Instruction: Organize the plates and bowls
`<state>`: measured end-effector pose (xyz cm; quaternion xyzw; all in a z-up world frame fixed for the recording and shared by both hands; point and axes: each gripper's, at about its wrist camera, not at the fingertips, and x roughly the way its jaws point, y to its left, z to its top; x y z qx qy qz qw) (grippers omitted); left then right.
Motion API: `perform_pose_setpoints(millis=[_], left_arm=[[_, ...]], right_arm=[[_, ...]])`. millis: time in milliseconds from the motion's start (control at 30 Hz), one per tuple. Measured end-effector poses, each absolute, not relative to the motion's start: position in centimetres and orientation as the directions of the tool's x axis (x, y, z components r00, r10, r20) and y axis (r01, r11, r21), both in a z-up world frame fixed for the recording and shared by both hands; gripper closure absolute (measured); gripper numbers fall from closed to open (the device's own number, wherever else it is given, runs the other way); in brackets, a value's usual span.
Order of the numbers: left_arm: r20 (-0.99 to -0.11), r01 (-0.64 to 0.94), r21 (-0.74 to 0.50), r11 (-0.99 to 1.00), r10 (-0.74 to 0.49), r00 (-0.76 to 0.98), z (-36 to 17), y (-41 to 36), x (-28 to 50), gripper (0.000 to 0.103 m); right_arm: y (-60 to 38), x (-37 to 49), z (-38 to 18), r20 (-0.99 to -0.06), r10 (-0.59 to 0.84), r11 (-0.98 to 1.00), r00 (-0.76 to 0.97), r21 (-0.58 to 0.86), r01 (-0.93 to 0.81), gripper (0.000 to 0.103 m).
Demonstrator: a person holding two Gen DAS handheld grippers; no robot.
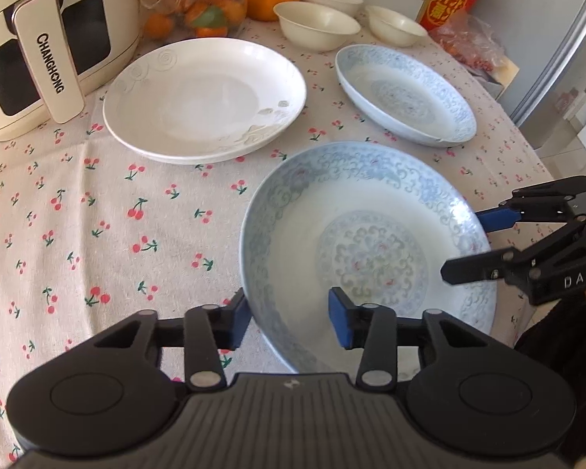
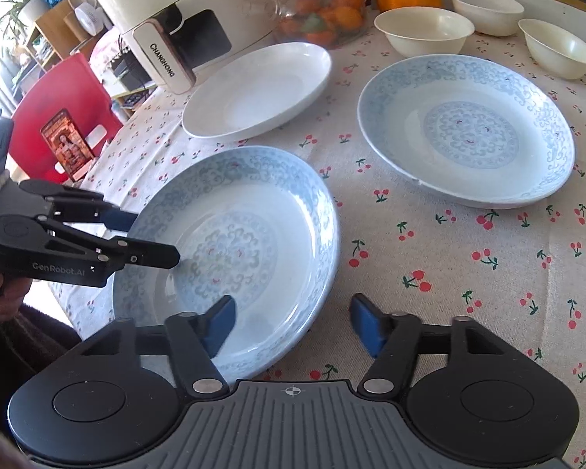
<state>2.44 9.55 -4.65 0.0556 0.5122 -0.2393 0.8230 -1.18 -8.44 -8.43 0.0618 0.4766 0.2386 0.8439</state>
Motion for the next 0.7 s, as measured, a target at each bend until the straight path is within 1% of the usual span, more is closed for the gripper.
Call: perform_pose_setpoints(millis=[33,67,133,167,233,367,700], left_arm=[[-0.870,0.447,-0.149,0.882,-0.332,0.364,-4.6,9.6,2.4,0.069],[-0.871,0.442,-0.144,0.885,-0.325,0.367,-4.6,9.6,2.4,0.073],[-0.872,0.431,-0.139,0.892,-0.317,0.374,-4.5,9.8,2.5,0.078],[-0.870,0.427,-0.138,0.894,-0.315,0.378,-4.5,9.9,2.5,0.081],[-0.868,0.417,-0.138,0.898,-0.312,0.386,-4.4,10.2,2.4,0.085],[-0.861,0.405,-0.125,0.906,-0.302,0.409,-4.1,10.5,2.3,0.090],[-0.838,0.388,-0.122,0.914,-0.305,0.454,-3.2,10.4,2.5,0.090]], right_arm=[[-8.5,-1.1,-8.4,-0.774,0.461,0.879,0.434,0.333,-0.341,0.050],[-8.5,-1.1,-8.4,-0.773,0.461,0.880,0.437,0.333,-0.339,0.060],[-8.6,-1.0,-8.5,-0.772,0.469,0.876,0.429,0.345,-0.336,0.071],[-8.6,-1.0,-8.6,-0.770,0.473,0.875,0.428,0.351,-0.334,0.071],[-8.5,-1.1,-8.5,-0.773,0.460,0.881,0.437,0.337,-0.332,0.076],[-8.5,-1.2,-8.3,-0.774,0.449,0.887,0.446,0.326,-0.327,0.077],[-9.4,-1.1,-7.3,-0.758,0.446,0.892,0.476,0.331,-0.309,0.077]])
